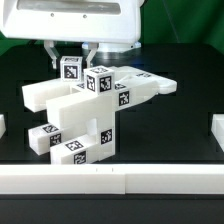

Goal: Assemble chair

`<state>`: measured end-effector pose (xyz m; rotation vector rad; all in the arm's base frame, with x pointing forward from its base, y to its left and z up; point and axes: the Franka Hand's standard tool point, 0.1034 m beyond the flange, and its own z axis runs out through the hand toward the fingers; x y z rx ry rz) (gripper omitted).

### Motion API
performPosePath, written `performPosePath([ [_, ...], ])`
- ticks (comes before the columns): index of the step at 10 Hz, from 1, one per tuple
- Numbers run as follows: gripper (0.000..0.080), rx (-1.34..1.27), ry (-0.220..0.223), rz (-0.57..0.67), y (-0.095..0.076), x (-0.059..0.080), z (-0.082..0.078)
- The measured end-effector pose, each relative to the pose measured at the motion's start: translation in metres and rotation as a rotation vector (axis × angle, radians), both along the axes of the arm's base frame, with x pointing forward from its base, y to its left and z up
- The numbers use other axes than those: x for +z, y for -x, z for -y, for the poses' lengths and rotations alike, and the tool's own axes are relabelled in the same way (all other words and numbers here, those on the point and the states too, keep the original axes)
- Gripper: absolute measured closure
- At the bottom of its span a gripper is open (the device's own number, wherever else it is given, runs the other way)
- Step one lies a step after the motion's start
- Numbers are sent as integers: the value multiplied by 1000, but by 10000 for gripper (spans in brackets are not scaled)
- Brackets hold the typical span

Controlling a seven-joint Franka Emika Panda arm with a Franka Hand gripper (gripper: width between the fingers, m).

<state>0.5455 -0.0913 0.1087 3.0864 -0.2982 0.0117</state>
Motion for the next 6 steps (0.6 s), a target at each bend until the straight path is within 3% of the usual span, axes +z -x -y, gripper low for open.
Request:
performPosePath([
  [6, 515, -362, -24, 20, -1, 0, -3],
])
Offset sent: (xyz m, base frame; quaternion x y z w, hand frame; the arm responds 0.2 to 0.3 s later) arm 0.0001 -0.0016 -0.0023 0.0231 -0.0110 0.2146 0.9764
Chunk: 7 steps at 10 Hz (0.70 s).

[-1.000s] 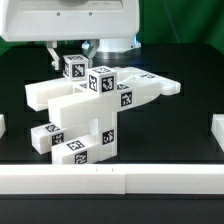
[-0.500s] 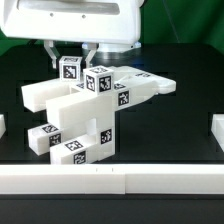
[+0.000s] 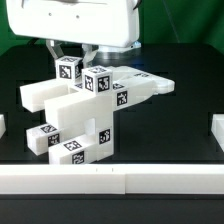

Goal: Assemble chair

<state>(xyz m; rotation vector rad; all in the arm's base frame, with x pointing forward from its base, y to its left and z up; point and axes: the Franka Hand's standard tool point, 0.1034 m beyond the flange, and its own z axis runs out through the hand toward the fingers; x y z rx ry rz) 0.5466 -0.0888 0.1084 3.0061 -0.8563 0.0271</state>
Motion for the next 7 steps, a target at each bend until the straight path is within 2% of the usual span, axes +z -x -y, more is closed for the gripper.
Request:
performPosePath([
  [2, 515, -110, -2, 4, 0, 0, -1],
  [4, 515, -107, -1, 3, 0, 0, -1],
  [6, 223, -22, 5, 0, -1, 0, -2],
  [7, 223, 75, 11, -4, -1, 0, -2],
])
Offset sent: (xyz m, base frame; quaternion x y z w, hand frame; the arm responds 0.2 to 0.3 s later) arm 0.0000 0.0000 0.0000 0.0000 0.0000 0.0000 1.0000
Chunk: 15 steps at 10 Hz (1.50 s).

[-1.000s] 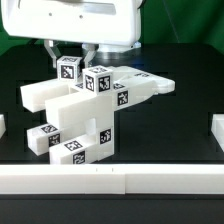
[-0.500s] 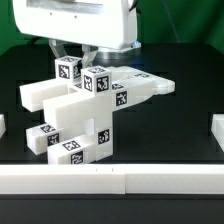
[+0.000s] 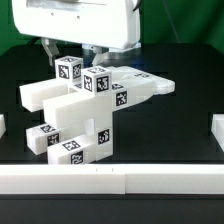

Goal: Assemble chair

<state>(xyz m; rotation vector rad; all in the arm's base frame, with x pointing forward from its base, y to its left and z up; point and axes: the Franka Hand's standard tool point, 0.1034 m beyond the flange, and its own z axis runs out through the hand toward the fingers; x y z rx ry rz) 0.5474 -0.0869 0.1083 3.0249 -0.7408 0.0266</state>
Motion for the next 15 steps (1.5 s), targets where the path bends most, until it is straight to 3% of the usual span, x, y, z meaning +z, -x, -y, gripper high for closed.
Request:
performPosePath([
  [2, 153, 136, 1, -5, 1, 0, 1],
  [11, 151, 936, 65, -35, -2, 0, 8],
  [15, 151, 1086, 67, -45, -1, 0, 11],
])
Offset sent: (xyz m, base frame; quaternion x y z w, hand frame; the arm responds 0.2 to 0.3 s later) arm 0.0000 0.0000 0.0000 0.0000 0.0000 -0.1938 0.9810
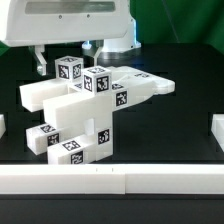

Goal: Assemble chair

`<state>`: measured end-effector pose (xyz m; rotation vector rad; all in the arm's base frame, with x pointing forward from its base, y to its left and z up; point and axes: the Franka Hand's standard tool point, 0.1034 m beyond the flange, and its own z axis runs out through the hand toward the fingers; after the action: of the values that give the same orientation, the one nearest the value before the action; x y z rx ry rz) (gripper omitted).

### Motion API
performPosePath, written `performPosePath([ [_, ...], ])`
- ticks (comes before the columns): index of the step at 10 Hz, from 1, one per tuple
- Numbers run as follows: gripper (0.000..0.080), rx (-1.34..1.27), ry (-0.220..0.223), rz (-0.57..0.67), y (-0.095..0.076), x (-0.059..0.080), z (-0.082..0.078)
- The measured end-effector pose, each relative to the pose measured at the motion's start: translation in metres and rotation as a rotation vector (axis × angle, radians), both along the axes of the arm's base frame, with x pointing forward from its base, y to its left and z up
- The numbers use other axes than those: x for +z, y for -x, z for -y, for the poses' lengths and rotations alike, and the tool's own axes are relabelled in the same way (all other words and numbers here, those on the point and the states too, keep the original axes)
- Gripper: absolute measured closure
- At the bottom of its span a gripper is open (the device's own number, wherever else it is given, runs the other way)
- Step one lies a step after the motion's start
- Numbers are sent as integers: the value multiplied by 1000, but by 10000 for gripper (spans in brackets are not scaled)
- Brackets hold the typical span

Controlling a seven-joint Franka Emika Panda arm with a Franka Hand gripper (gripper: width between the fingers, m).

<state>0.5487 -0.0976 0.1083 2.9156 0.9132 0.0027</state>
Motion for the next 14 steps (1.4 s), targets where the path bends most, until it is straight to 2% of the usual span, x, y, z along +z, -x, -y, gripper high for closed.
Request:
performPosePath([
  [1, 286, 0, 0, 0, 0, 0, 0],
  [2, 286, 0, 0, 0, 0, 0, 0],
  [3, 432, -12, 0, 1, 0, 0, 0],
  [4, 518, -33, -1, 4, 0, 0, 0],
  [7, 518, -193, -7, 14, 0, 0, 0],
  [14, 517, -776, -43, 44, 2, 0, -2],
])
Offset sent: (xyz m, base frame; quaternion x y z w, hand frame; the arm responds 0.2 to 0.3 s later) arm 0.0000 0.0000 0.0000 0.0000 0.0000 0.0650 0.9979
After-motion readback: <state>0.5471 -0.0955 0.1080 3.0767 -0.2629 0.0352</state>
